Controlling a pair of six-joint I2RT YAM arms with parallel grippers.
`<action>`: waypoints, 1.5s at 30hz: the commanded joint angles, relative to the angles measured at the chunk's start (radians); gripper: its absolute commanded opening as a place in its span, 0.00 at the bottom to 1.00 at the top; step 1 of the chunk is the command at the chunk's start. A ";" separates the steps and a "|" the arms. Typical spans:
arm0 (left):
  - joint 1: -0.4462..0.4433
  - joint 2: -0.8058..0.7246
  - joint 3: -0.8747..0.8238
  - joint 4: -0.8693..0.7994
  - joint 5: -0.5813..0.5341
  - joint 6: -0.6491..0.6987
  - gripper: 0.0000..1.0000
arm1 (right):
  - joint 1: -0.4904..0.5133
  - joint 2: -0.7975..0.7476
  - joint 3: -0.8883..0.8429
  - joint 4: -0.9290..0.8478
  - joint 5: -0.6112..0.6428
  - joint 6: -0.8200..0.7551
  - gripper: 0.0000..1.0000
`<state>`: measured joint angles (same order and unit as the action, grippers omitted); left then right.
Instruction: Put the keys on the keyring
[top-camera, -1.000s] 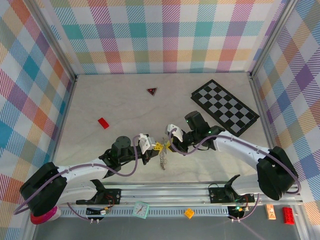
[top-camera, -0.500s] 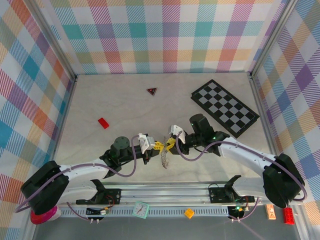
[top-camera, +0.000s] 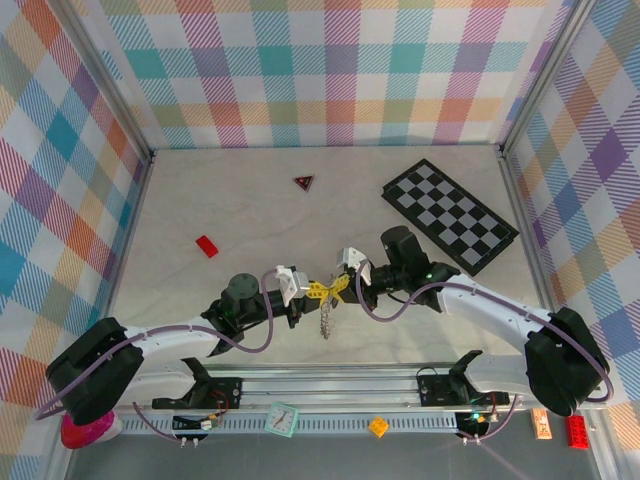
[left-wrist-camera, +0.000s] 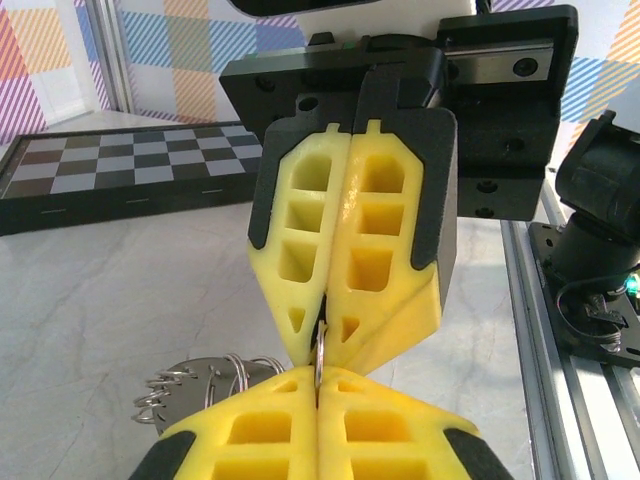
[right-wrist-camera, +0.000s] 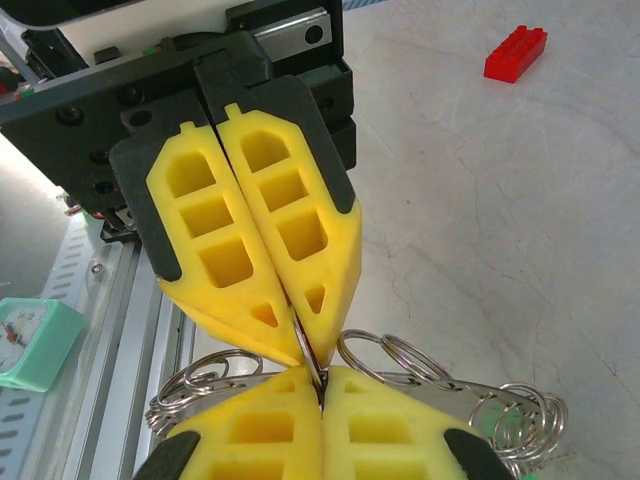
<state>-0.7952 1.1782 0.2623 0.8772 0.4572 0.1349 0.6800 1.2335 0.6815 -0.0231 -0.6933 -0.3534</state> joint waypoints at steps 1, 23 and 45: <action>-0.004 -0.029 0.001 0.005 -0.009 -0.001 0.15 | 0.006 -0.020 0.033 -0.045 -0.022 -0.046 0.00; -0.003 -0.063 0.167 -0.414 0.050 0.133 0.15 | 0.123 0.120 0.371 -0.602 0.216 -0.368 0.00; -0.003 -0.052 0.074 -0.180 0.107 0.074 0.00 | 0.018 -0.008 0.066 -0.134 -0.020 -0.086 0.26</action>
<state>-0.7956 1.1248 0.3473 0.5877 0.5331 0.2249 0.6949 1.2148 0.7528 -0.2142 -0.6659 -0.4595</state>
